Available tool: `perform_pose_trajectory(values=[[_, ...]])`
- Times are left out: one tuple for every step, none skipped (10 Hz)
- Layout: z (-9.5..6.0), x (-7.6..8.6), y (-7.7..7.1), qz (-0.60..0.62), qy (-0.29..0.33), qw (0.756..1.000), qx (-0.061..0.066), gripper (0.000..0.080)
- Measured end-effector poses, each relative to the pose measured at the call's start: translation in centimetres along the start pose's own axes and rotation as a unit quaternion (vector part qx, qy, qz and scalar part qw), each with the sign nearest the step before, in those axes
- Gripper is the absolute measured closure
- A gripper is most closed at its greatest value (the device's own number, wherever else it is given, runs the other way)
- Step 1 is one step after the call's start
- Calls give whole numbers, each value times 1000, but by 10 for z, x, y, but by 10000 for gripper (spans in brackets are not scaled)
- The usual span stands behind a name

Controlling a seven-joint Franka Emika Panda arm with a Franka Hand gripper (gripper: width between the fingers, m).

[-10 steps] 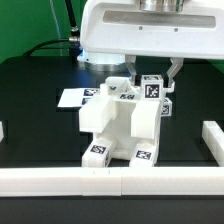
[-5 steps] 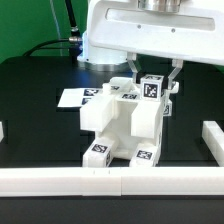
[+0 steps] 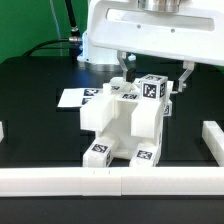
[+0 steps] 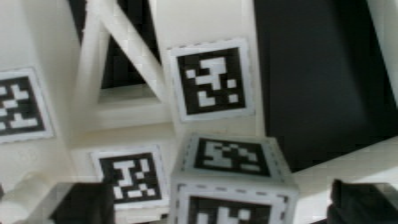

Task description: Assemble chair

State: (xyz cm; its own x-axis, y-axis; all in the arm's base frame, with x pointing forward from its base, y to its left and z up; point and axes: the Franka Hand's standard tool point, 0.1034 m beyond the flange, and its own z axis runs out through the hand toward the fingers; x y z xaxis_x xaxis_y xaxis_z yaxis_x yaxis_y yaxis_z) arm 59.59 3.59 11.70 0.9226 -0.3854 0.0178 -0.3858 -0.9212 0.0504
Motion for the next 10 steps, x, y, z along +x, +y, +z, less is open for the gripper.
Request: perform_pose_trajectory(values=[[0, 0, 0, -61, 1, 998, -1, 157], [0, 0, -2, -124, 3, 992, -2, 152], [0, 0, -2, -172, 3, 985, -2, 152], [0, 0, -3, -202, 3, 979, -2, 151], [0, -1, -4, -259, 4, 966, -10, 151], [0, 0, -3, -310, 4, 951, -11, 151], [0, 0, -3, -346, 4, 938, -11, 151], [0, 0, -3, -371, 3, 929, -11, 151], [-1, 0, -3, -405, 3, 914, -14, 151], [-1, 0, -2, -423, 3, 906, -17, 151]])
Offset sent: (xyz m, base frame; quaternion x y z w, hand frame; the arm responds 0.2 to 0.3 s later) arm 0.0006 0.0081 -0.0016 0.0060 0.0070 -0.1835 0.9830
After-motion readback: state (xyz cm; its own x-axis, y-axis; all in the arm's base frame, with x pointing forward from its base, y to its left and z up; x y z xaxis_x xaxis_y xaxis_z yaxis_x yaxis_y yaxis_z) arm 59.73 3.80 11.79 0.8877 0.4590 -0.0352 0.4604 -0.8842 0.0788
